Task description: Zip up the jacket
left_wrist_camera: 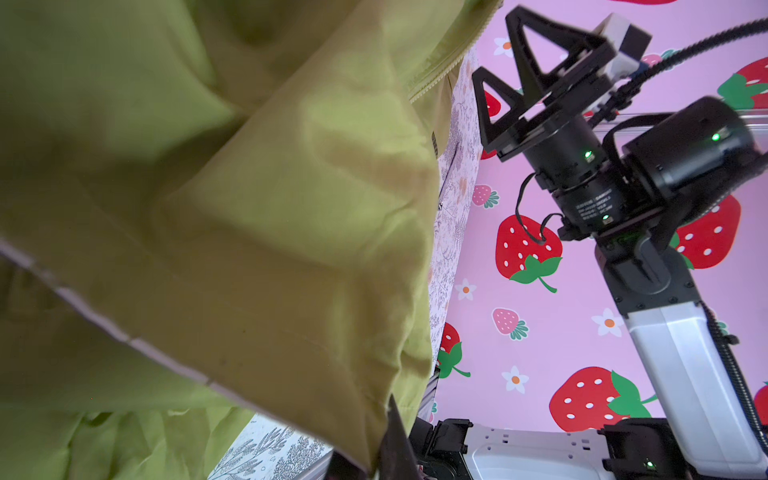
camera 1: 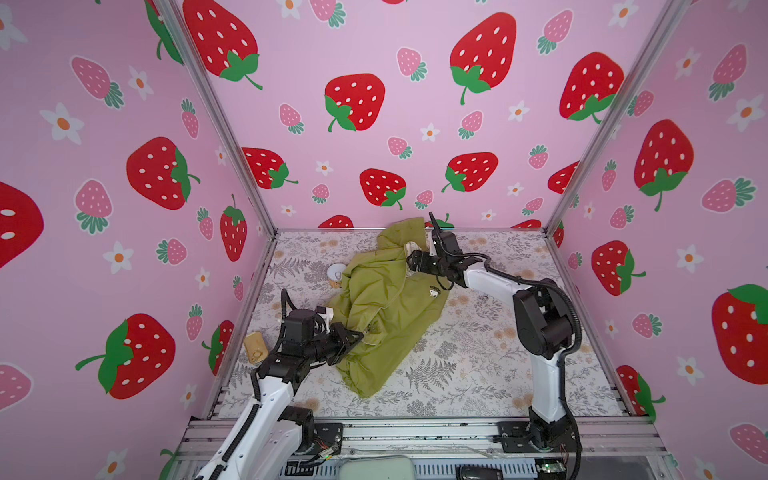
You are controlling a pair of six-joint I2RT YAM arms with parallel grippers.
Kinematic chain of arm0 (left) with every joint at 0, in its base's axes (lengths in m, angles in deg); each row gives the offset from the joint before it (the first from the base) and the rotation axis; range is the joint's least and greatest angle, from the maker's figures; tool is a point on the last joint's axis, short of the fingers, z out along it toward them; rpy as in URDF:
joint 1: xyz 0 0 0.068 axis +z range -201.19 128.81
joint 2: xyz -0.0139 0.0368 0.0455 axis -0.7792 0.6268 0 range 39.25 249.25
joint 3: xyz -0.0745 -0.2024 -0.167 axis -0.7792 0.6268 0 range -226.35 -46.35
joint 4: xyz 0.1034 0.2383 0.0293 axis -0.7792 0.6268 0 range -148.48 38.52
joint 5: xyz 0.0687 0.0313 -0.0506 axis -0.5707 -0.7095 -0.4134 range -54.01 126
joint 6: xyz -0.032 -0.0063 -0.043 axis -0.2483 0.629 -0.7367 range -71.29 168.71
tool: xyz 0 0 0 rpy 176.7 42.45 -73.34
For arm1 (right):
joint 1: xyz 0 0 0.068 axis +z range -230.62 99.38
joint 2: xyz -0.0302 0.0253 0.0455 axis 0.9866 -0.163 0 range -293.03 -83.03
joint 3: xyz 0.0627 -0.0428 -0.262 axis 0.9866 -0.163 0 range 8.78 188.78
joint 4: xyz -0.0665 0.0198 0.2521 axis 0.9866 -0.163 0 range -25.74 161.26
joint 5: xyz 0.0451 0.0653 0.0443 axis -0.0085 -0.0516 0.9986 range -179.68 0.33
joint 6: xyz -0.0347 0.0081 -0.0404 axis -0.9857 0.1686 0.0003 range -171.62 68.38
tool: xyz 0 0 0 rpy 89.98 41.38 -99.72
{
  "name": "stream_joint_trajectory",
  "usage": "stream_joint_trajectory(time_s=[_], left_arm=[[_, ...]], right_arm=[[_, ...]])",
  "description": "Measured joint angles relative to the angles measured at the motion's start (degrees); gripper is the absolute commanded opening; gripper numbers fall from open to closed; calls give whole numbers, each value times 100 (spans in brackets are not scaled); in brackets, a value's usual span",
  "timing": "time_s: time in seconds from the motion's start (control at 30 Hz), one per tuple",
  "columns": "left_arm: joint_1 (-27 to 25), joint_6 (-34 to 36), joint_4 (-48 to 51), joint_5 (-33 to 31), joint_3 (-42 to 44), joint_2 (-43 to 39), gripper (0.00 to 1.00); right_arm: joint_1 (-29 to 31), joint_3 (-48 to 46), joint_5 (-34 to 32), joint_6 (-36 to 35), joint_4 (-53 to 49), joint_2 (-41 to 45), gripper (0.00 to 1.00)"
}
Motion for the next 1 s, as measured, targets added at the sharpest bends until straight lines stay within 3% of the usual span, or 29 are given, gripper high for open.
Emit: stream_joint_trajectory(time_s=[0.17,0.43,0.5,0.63,0.87,1.0], left_arm=[[0,-22,-9,0,2,-31,0],[2,-48,4,-11,87,-151,0],[20,-31,15,-50,90,-149,0],[94,85,22,-118,90,-46,0],[192,479,-9,-225,-131,754,0],[291,791,-15,-258,-634,1351,0]], right_arm=[[87,1082,-15,0,-326,-918,94],[76,1534,-267,39,-551,-1569,45],[20,1309,-317,37,-407,-1451,32],[-227,498,-313,0,-199,-942,16],[-861,-837,-55,-50,133,-68,10],[-1062,-1141,175,-127,256,94,13]])
